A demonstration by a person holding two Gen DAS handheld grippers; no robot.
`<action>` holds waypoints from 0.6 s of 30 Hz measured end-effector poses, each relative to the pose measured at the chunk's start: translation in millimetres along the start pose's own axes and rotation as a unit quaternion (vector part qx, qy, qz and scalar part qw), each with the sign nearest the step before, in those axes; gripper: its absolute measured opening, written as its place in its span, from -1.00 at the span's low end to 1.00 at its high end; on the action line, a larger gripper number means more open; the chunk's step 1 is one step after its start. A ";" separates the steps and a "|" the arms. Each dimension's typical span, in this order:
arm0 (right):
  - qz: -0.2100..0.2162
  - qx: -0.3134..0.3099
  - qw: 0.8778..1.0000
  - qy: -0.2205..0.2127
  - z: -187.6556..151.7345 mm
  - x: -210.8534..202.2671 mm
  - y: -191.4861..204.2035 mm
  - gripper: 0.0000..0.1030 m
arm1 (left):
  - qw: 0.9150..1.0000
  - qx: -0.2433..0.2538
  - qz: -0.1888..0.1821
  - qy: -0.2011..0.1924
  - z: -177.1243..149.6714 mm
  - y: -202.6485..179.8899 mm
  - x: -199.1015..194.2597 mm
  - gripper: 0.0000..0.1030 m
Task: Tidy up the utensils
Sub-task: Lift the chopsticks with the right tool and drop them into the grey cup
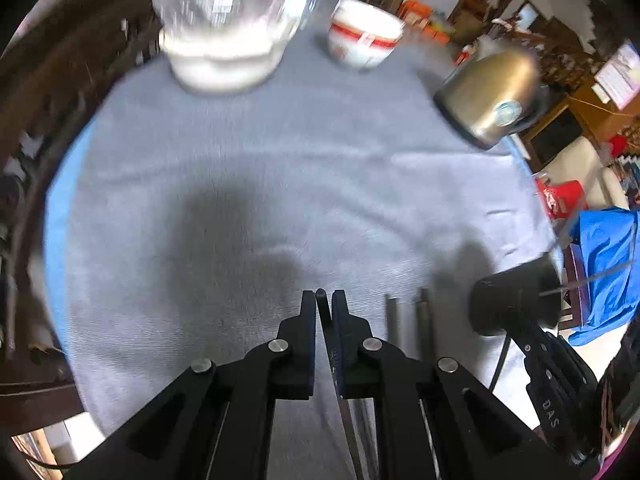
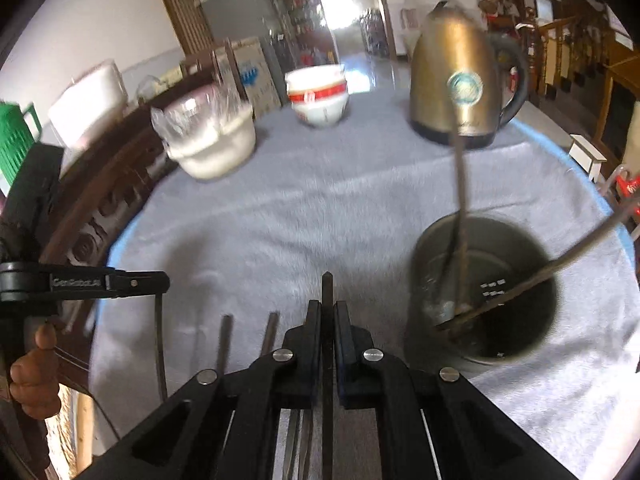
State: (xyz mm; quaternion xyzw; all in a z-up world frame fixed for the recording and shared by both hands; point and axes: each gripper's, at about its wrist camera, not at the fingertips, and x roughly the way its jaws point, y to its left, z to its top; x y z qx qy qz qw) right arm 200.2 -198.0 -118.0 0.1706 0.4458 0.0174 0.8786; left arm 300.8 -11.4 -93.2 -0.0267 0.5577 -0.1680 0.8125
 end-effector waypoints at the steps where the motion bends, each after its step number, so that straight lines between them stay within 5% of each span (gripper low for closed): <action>1: 0.007 0.005 1.000 -0.009 0.1 -8.4 -0.2 -0.88 | 1.000 0.007 -0.001 -0.011 -1.8 -6.0 -9.7 -0.85; 9: 0.040 0.016 0.993 -0.111 10.4 -83.3 -11.2 -0.88 | 0.993 0.070 -0.024 -0.093 -17.4 -48.4 -88.5 -0.89; 18: 0.043 0.055 0.969 -0.235 15.4 -150.2 -27.8 -0.87 | 0.980 0.110 -0.039 -0.160 -23.5 -90.1 -154.6 -0.89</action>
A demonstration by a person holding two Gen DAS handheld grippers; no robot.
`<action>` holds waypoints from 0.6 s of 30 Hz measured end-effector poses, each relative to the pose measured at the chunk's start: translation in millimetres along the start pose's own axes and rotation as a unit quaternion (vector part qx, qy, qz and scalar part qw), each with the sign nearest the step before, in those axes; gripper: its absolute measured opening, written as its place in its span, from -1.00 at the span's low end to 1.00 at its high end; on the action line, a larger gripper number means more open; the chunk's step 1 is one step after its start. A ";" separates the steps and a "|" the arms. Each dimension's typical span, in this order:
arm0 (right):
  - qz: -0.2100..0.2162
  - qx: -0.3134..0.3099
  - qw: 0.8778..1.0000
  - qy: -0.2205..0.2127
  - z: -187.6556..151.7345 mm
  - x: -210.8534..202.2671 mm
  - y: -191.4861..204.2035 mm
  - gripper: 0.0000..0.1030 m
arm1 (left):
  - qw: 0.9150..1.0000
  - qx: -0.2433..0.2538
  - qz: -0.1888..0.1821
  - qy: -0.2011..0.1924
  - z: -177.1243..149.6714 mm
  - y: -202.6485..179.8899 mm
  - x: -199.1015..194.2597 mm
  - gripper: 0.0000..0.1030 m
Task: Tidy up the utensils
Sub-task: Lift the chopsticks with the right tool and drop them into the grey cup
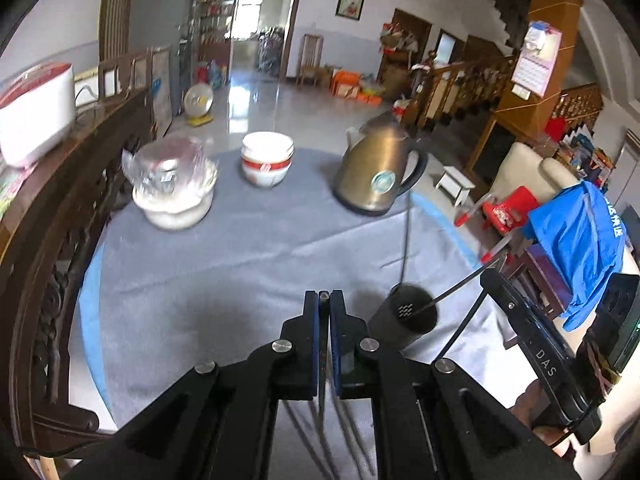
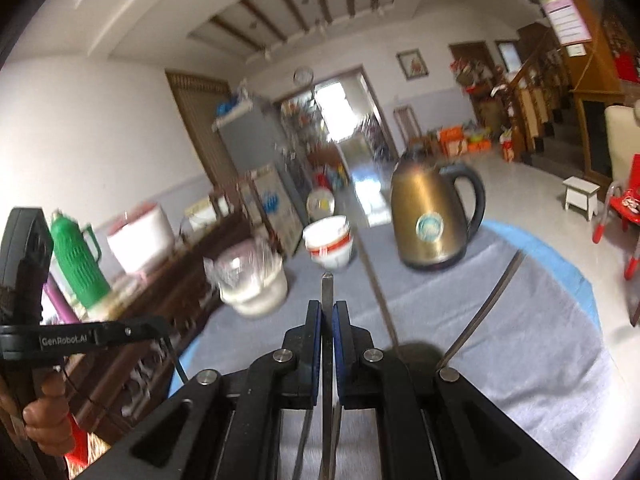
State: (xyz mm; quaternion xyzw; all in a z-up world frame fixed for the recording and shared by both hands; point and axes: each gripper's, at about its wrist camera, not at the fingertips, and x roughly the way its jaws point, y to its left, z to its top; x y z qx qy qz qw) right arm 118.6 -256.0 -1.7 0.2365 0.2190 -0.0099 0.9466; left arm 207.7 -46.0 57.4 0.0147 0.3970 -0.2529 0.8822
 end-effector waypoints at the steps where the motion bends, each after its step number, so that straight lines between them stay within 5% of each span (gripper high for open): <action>1: -0.002 0.003 1.000 -0.013 4.4 -5.0 -3.3 -0.87 | 1.000 0.002 0.000 -0.006 3.6 -3.8 -2.9 -0.89; 10: -0.042 0.023 0.987 -0.156 34.4 -37.8 -14.2 -0.87 | 0.995 0.008 -0.011 -0.098 39.5 -37.7 -28.0 -0.89; 18: -0.083 0.031 0.971 -0.222 46.1 -42.4 -24.9 -0.87 | 0.987 0.012 -0.045 -0.156 55.9 -60.8 -32.5 -0.89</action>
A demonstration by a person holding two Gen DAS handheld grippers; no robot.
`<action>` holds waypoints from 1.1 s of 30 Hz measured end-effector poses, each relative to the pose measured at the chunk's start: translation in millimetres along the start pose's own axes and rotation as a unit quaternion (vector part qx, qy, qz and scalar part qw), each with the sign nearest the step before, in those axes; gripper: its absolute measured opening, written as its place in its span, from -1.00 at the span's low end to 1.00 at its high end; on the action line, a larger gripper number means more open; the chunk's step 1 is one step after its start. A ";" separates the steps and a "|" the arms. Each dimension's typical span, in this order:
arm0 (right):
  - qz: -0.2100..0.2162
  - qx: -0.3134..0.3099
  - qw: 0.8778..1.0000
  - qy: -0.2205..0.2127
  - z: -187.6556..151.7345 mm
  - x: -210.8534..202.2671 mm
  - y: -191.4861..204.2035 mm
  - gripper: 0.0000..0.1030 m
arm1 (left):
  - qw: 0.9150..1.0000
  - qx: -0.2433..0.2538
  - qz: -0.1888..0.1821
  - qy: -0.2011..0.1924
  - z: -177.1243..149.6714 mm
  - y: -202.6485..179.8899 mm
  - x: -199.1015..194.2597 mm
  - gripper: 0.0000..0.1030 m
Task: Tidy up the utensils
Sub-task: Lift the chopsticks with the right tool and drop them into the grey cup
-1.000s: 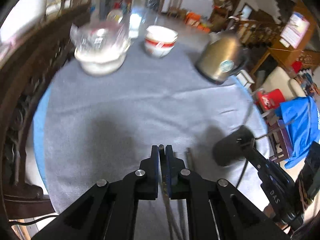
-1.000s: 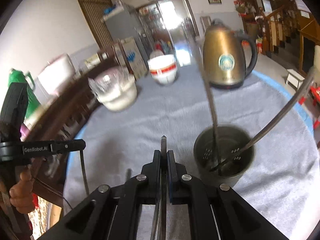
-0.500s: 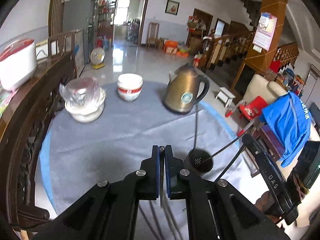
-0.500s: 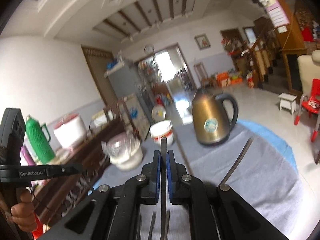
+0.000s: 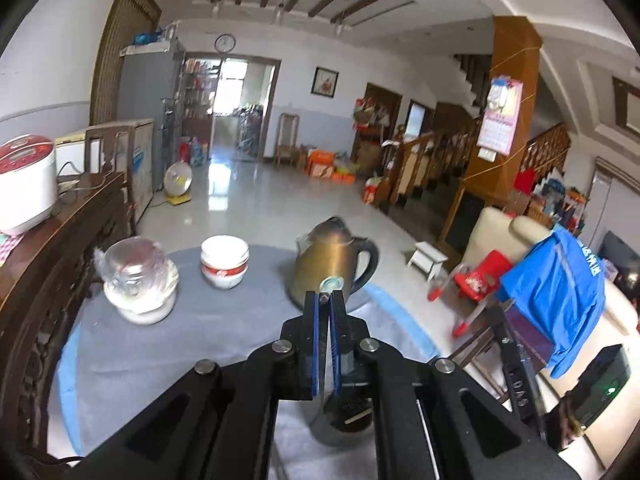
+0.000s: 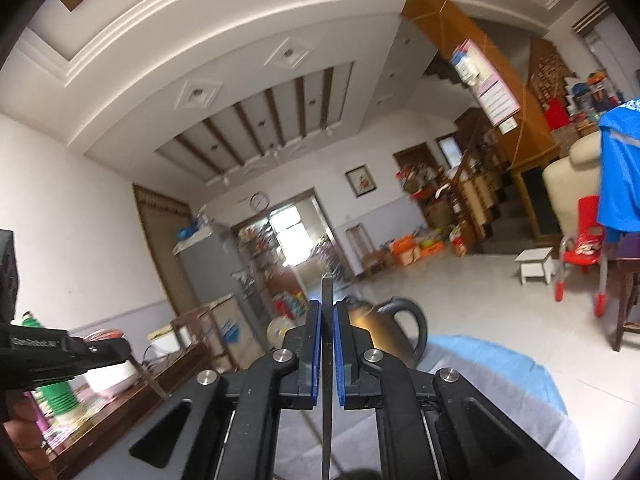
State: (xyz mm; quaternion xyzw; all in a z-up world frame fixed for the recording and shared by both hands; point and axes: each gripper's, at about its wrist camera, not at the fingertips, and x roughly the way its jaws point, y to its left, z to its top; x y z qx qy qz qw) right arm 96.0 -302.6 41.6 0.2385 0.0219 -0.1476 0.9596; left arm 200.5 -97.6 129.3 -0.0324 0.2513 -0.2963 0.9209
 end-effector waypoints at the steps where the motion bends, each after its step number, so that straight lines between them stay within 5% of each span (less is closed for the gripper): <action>1: -0.006 -0.004 1.000 -0.006 0.1 1.3 0.6 -0.87 | 1.000 0.001 -0.006 -0.004 0.5 -2.8 0.5 -0.89; 6: -0.020 -0.040 0.999 0.004 -10.5 11.0 5.7 -0.87 | 0.999 0.011 -0.029 0.013 -4.9 -17.7 16.5 -0.89; 17: -0.020 -0.014 0.992 0.124 -35.7 32.3 -20.7 -0.82 | 0.991 0.024 -0.023 0.126 -43.1 -21.7 70.9 -0.87; 20: -0.016 0.005 0.989 0.150 -37.5 33.3 -32.9 -0.80 | 0.991 0.024 -0.015 0.131 -50.1 -16.1 69.1 -0.56; 22: -0.020 0.016 0.987 0.157 -35.1 31.0 -38.1 -0.80 | 0.992 0.023 -0.011 0.127 -54.4 -11.0 64.0 0.06; 26: -0.014 0.038 0.988 0.152 -30.0 14.6 -54.6 -0.73 | 0.994 0.030 0.006 0.107 -64.3 -1.4 45.4 0.13; 33: -0.026 0.063 0.989 0.132 -20.3 -11.4 -71.5 -0.65 | 0.991 0.023 0.034 0.128 -95.7 9.7 26.6 0.25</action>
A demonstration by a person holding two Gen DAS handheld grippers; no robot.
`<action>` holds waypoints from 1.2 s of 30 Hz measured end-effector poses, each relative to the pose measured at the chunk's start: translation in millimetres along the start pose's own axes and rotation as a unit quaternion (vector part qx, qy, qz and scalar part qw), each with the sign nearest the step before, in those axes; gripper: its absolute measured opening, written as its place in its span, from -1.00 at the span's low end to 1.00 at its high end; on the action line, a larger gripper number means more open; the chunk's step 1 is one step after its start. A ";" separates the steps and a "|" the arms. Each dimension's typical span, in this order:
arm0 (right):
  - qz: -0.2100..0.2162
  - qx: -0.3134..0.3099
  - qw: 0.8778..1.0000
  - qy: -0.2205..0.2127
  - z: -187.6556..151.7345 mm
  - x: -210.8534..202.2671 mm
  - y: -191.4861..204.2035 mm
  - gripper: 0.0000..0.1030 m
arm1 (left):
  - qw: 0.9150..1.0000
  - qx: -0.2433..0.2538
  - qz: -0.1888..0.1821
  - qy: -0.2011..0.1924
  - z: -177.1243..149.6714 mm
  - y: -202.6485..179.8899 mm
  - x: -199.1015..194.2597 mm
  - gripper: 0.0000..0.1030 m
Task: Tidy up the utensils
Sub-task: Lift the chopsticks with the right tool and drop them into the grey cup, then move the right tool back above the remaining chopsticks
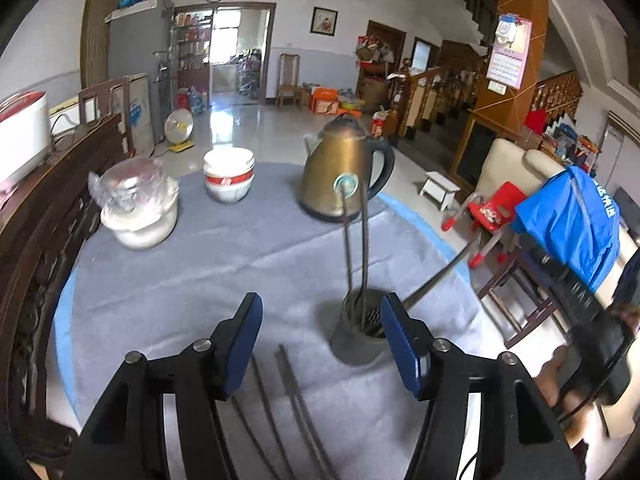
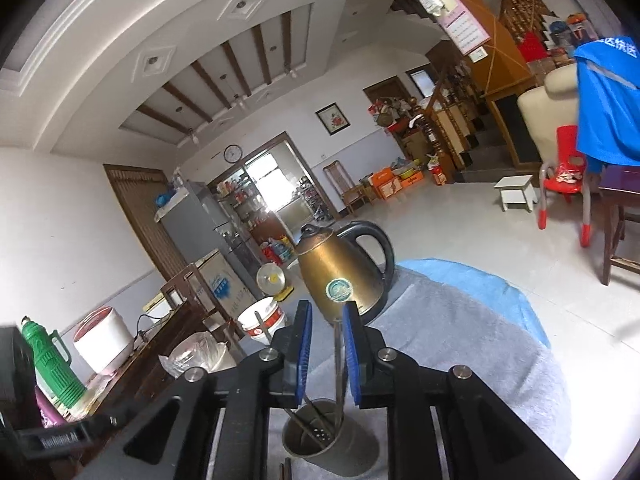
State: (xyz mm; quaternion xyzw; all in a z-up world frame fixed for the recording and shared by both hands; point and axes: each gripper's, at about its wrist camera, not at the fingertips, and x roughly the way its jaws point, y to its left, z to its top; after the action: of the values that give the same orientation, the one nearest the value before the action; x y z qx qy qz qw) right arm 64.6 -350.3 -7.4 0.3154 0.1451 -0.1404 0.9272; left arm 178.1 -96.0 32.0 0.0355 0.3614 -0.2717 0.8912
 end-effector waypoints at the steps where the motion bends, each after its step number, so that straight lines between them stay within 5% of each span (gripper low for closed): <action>1: -0.002 0.001 1.000 0.002 -0.4 -2.7 -1.2 -0.65 | 1.000 0.001 0.010 0.005 -6.6 -0.5 -1.4 0.29; 16: 0.024 -0.044 0.996 0.076 -38.8 -38.6 17.5 -0.63 | 0.985 0.044 0.165 -0.009 -61.8 -13.3 -44.1 0.65; 18: 0.028 -0.043 0.995 0.084 -44.9 -45.1 17.5 -0.41 | 0.983 0.047 0.179 -0.018 -66.8 -14.2 -53.2 0.66; 20: 0.034 -0.041 0.995 0.083 -50.8 -54.8 18.1 0.33 | 0.980 0.052 0.190 -0.026 -72.1 -15.5 -62.2 0.67; 36: 0.050 -0.092 0.992 0.069 -71.9 -106.2 52.6 0.29 | 0.966 0.059 0.240 -0.079 -91.7 -12.8 -118.8 0.76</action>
State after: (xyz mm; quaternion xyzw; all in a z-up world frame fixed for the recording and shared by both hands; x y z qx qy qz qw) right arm -27.3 -247.3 4.7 0.2444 0.2051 -0.0576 0.9460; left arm 44.0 -28.6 45.0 0.1523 0.2543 -0.0730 0.9523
